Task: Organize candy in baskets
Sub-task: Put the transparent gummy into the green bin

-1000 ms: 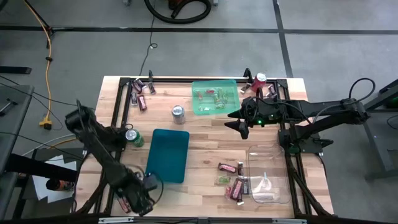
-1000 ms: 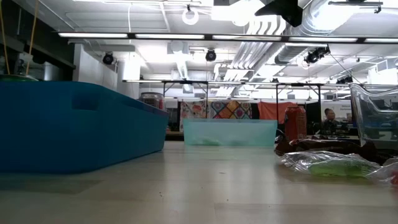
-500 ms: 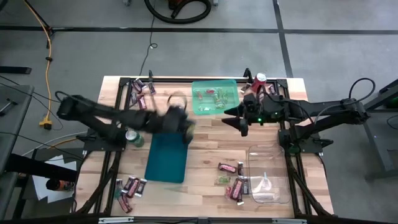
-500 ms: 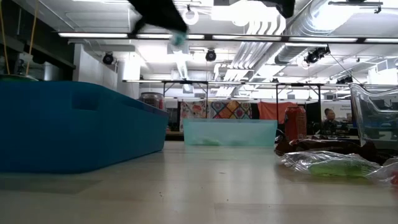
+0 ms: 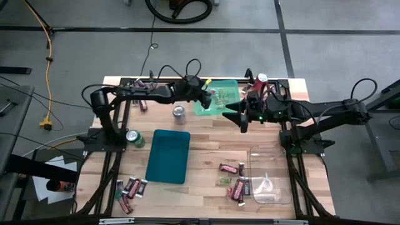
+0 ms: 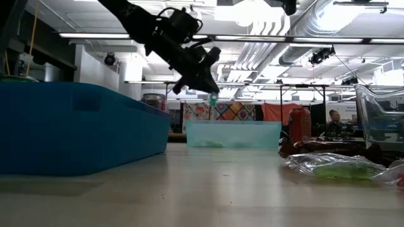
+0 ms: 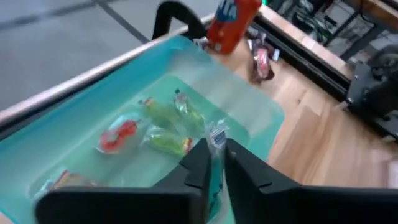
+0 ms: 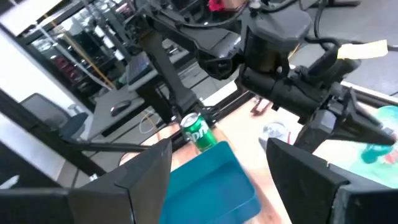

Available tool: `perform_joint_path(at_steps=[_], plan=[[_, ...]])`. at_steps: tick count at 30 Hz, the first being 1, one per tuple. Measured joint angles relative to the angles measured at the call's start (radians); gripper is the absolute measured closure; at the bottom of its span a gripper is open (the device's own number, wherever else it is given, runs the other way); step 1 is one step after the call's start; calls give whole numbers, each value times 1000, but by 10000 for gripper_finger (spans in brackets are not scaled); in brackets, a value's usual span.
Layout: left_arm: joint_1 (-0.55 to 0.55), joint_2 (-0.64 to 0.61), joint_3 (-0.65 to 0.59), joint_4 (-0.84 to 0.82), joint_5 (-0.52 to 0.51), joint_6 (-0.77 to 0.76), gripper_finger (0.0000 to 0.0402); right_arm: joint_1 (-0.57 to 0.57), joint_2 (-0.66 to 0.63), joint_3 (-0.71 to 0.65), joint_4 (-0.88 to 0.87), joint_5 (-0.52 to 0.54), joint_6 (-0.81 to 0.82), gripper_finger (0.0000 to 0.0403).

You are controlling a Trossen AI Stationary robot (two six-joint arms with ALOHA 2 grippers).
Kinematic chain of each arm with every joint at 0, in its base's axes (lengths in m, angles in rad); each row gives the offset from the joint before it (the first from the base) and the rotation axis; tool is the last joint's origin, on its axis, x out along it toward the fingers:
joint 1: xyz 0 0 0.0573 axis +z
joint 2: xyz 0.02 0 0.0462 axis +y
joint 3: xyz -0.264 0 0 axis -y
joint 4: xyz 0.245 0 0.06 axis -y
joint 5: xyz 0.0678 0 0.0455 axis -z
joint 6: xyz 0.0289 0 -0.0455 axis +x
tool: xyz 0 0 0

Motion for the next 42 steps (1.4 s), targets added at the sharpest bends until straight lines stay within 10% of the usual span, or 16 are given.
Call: perform_joint_path(at_steps=[11, 17, 30, 36, 42], plan=[[4, -72, 131, -334, 72, 129, 190, 0, 0, 0, 1, 21, 0, 144], [-108, -219, 138, -694, 251, -13, 162, 0, 0, 0, -12, 15, 8, 144], [-925, -381, 137, -988, -194, -288, 175, 3, 0, 0, -67, -183, 51, 144], [-987, -356, 137, -981, -331, -457, 175, 136, 42, 0, -177, -397, 246, 144], [-915, -363, 137, -973, -422, -472, 175, 347, 225, 98, -287, -346, 248, 144]])
